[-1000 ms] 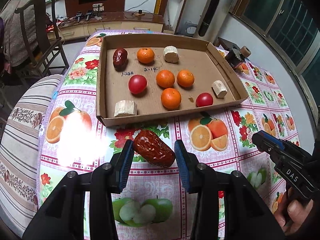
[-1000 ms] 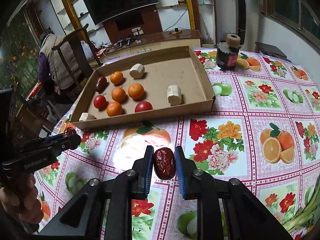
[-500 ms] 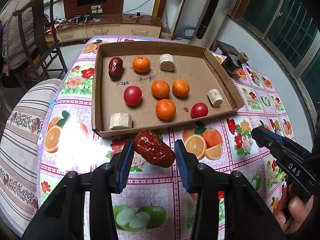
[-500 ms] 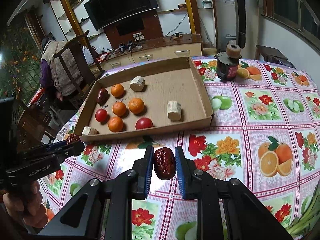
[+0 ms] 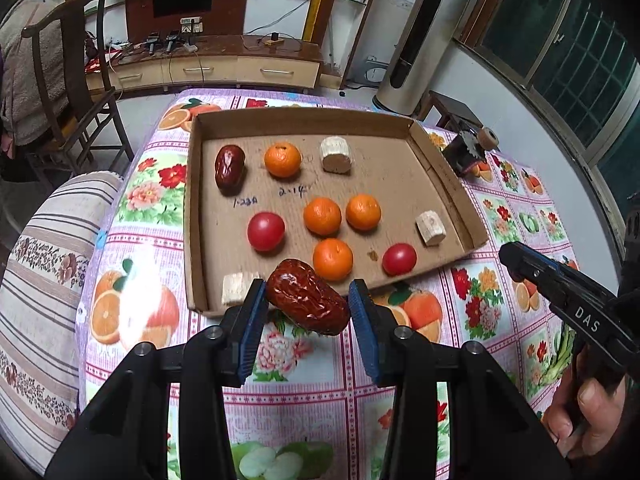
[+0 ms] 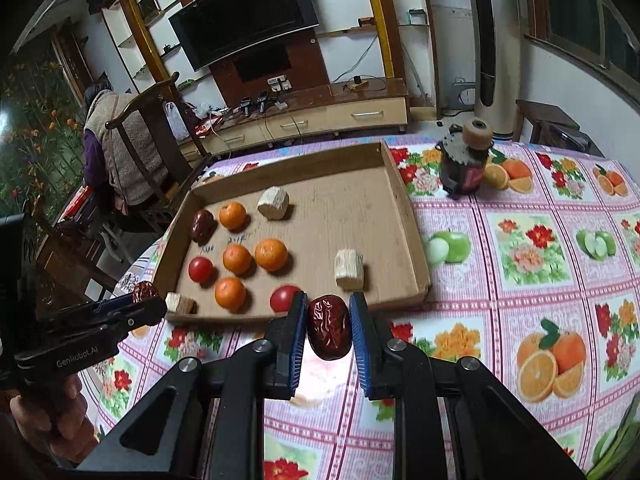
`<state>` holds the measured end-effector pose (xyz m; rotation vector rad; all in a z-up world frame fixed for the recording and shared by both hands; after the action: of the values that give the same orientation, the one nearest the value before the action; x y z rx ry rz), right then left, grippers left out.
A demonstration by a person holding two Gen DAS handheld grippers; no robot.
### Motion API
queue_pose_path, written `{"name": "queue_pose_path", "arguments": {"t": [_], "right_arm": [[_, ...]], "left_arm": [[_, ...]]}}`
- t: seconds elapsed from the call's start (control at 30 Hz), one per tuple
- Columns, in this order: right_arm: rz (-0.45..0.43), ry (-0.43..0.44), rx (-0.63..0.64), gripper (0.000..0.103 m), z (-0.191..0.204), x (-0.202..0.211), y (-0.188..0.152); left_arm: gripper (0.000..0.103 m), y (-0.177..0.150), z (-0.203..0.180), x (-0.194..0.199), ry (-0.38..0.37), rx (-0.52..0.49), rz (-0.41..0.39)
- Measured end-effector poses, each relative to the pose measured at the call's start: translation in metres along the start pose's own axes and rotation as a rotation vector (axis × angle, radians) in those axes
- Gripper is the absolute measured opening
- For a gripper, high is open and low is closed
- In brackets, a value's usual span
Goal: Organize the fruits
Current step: 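Carry both dates over the cardboard box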
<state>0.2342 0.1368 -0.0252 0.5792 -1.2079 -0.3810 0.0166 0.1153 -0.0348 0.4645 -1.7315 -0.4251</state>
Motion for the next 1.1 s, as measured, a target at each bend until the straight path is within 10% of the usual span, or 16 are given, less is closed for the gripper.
{"name": "queue_pose_path", "arguments": {"t": [1.1], "right_arm": [[0.061, -0.046, -0.013, 0.022, -0.023, -0.111, 0.044]], "left_arm": [[0.040, 0.023, 0.011, -0.059, -0.022, 0.036, 0.042]]}}
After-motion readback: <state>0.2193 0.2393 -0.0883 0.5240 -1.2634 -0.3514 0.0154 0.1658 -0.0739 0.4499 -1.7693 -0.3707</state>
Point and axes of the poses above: each gripper's, at about its wrist camera, not at the fingertips, and x roughly against the way its jaws point, z to its left, y to its top, the point moved 4 cm from there along -x, roughly the way its jaws point
